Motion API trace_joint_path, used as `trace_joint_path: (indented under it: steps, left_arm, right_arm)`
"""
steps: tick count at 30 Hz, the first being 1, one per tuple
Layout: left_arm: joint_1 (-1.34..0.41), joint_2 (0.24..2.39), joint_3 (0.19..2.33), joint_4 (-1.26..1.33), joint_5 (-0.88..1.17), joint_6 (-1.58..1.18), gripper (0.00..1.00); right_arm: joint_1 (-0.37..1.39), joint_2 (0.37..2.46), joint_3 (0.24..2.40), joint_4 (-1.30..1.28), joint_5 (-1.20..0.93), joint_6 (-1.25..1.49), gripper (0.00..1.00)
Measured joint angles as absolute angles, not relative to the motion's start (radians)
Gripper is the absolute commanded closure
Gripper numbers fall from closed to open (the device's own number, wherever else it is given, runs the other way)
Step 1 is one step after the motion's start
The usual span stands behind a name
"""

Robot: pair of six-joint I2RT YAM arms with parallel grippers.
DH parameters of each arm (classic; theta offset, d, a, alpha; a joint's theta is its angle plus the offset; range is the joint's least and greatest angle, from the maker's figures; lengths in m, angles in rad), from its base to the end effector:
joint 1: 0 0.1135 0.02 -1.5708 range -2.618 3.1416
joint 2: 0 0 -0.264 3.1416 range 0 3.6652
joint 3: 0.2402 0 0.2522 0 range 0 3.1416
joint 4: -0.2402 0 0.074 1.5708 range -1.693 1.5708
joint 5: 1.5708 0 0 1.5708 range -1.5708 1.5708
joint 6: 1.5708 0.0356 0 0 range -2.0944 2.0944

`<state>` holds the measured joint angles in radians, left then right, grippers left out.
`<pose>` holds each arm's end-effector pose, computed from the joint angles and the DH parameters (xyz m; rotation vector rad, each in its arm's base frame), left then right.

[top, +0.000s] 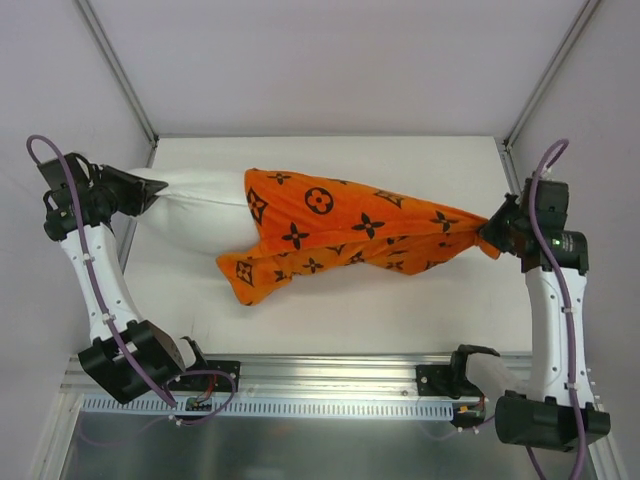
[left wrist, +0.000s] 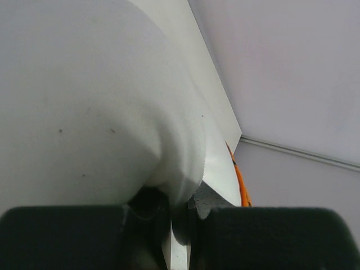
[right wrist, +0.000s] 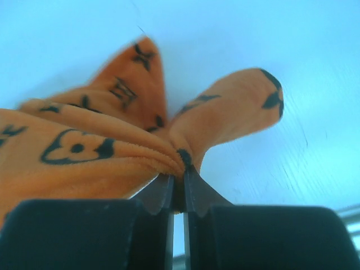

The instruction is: Remove the pillowcase from the pillow

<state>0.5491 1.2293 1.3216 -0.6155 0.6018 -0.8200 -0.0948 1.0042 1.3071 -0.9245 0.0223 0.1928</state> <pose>0.2319 0.1182 0.3929 -1.0142 1.8252 -0.7923 0.1824 -0.0181 0.4028 0.3266 2.1679 0.0307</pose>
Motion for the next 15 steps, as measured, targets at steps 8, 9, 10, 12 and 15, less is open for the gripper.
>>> trace_joint_path:
  steps: [8,9,10,12,15]
  left_arm:
    - [0.55,1.209,1.274,-0.641,0.619,-0.812,1.0]
    - [0.55,1.201,1.274,-0.641,0.619,-0.809,1.0]
    - [0.551,1.191,1.274,-0.641,0.619,-0.805,1.0]
    - [0.552,1.169,1.282,-0.649,0.616,-0.799,1.0]
    - [0.552,1.145,1.356,-0.708,0.601,-0.789,1.0]
  right_arm:
    - [-0.18,1.083,1.084,-0.927,-0.046,0.221,0.99]
    - [-0.184,1.078,1.108,-0.934,-0.046,0.221,0.99]
    - [-0.187,1.071,1.162,-0.954,-0.043,0.221,0.99]
    - [-0.191,1.063,1.292,-0.984,-0.041,0.216,0.99]
    - [-0.191,1.04,1.541,-1.037,-0.026,0.197,0.99]
